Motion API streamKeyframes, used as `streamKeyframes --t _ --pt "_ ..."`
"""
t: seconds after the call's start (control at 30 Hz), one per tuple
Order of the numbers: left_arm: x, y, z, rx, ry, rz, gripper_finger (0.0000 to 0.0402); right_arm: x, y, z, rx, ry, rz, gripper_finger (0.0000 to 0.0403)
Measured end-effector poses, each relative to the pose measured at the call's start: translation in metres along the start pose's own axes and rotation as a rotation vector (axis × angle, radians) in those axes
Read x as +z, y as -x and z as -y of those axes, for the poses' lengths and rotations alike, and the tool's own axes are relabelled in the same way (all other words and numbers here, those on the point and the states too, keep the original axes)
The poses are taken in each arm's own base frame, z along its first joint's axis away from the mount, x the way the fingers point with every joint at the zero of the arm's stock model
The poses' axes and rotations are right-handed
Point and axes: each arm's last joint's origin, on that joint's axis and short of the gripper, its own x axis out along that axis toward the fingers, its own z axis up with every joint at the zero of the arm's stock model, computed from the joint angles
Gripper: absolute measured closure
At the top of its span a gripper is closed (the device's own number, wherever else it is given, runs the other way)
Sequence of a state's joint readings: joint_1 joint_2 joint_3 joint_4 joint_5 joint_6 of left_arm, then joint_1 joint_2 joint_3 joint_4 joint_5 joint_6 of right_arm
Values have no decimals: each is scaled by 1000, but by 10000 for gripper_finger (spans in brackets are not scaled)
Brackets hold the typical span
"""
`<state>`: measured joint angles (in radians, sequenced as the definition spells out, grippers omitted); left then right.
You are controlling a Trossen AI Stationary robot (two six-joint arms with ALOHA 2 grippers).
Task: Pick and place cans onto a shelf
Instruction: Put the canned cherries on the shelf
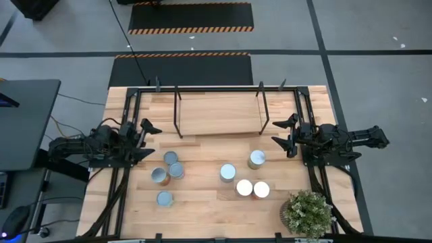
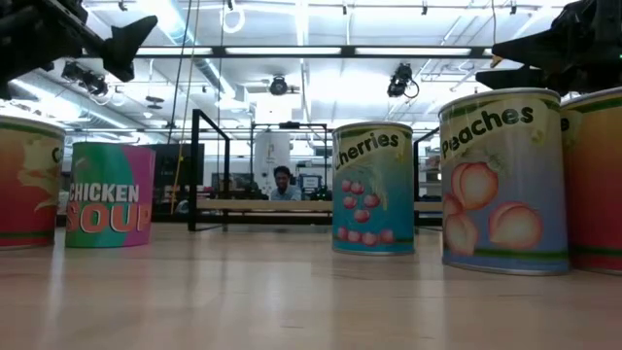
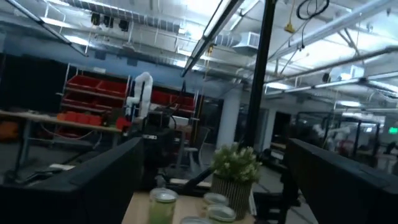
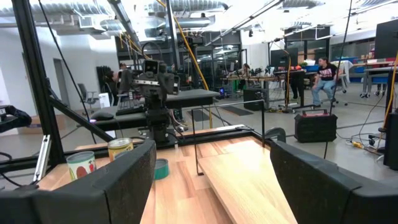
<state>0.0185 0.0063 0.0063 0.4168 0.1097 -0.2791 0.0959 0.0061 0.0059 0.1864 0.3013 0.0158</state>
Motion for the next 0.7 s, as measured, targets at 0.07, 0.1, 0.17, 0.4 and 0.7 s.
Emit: streamKeyframes --t 0.07,0.1,0.17,0.4,0.7 --pt "0 0 0 1 29 -5 3 0 0 0 0 0 2 80" --pt "0 0 0 0 30 -3 3 0 0 0 1 -1 1 80" --pt "0 0 0 0 38 -1 3 0 0 0 0 0 1 80" --pt "-2 0 0 5 108 -17 3 0 0 0 0 0 1 80" --pt "-11 1 -2 5 90 -119 3 2 0 0 1 -24 22 80"
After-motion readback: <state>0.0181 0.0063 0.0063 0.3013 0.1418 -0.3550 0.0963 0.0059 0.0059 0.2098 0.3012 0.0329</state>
